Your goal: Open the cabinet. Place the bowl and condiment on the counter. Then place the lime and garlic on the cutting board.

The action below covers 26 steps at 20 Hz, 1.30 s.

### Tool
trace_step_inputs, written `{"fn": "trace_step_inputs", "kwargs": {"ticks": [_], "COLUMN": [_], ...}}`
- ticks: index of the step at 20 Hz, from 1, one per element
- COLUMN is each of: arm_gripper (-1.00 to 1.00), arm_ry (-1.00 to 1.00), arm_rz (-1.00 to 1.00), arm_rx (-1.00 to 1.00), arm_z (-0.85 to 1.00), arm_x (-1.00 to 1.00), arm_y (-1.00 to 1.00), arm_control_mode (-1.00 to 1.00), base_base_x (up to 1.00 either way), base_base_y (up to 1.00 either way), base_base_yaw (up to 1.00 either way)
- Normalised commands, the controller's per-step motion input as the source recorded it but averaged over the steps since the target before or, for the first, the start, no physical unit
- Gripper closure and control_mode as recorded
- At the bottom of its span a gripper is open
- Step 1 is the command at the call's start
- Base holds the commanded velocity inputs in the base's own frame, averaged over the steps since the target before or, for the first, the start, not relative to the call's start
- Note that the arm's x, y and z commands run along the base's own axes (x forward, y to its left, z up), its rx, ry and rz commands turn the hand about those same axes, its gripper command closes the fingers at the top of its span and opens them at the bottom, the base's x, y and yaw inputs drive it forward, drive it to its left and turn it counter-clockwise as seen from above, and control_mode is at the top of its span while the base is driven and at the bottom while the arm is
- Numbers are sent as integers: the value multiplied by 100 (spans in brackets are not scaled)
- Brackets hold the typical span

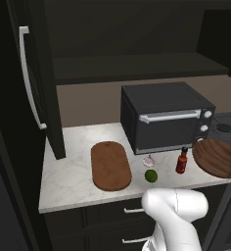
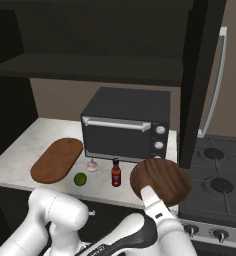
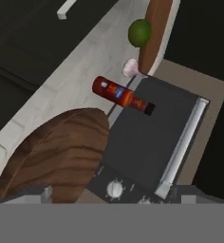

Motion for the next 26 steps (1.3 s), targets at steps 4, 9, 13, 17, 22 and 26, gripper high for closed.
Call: {"fn": "trace_step_inputs", "kwargs": {"ticks": [4, 9, 13, 17, 22, 26], "arm_gripper": [-100, -100, -100, -100, -100, -100], "arm_ry": [0, 0, 0, 0, 0, 0], "arm_rz": [0, 0, 0, 0, 0, 0], "arm_rx": [-8, -9, -10, -9, -8, -9], "arm_z": [63, 53, 41, 36, 37, 44], "arm_x": [-34, -30, -19, -17, -18, -14], "arm_y": [15, 19, 32, 34, 33, 29], "arm_control_mode": [-100, -100, -100, -100, -100, -100], "base_base_x": [0, 0, 0, 0, 0, 0], "base_base_y": [0, 0, 0, 0, 0, 0], "base_base_yaw": [0, 0, 0, 0, 0, 0]}}
